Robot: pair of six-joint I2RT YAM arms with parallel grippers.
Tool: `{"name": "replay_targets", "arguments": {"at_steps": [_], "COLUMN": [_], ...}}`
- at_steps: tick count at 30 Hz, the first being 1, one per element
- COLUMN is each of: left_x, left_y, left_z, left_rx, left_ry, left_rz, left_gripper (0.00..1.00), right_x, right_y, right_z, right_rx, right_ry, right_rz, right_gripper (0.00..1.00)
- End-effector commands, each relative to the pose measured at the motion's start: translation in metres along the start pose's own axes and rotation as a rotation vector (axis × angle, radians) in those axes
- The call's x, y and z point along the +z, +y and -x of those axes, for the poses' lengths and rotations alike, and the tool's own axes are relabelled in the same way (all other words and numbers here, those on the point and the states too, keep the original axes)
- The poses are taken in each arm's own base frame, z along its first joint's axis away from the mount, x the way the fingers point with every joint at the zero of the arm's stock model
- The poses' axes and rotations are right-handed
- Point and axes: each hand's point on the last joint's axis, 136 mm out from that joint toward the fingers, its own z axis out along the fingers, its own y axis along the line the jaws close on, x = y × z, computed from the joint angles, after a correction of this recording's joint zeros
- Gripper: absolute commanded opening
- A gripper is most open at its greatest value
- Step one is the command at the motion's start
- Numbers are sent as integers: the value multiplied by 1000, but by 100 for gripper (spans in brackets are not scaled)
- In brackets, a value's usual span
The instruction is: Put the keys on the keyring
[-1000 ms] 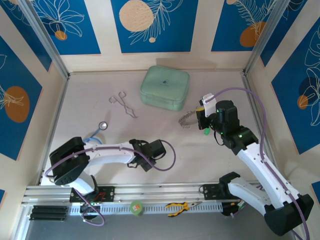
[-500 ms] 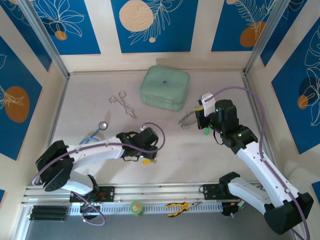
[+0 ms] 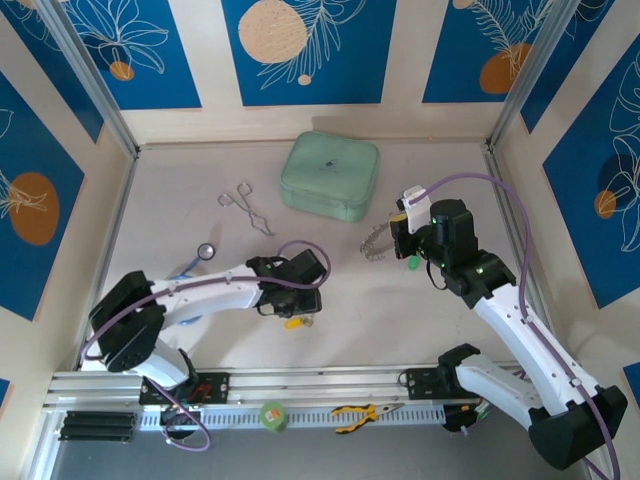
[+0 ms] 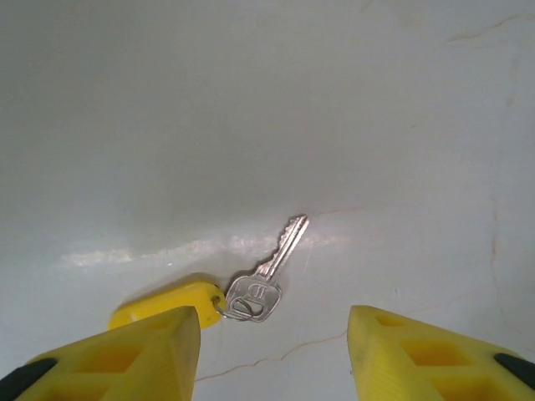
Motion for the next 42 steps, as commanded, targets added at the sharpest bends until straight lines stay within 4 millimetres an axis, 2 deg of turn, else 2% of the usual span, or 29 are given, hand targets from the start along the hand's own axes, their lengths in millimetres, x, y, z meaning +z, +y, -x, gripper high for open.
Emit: {"name": "replay_targets", "arguments": {"at_steps": [1,8,13,22,31,42], "left_x": [11,16,25,25,22,28], "left_y": [12,21,18,13,4,4], "left_z": [-14,-20,-25,-23,-24,-25], "left_rx": [-198,-381,-461,-461,-448,-450], "left_ry": [52,56,86,90,95,98], "left_rz": [43,35,2,-8,-31,-31], "left_gripper": [47,42,37,25,24,20], "right_x": [-10,-14,-14,-18,-17,-18], "right_y": [4,3,4,4,5,5], "right_z": [18,18,16,17,17,18], "right_rx": [3,4,6,1,1,1], "right_ry": [-70,-81,-81,-86,-85,-87], "right_rz": [14,12,17,16,22,22], "right_gripper": [0,0,0,0,0,0]}}
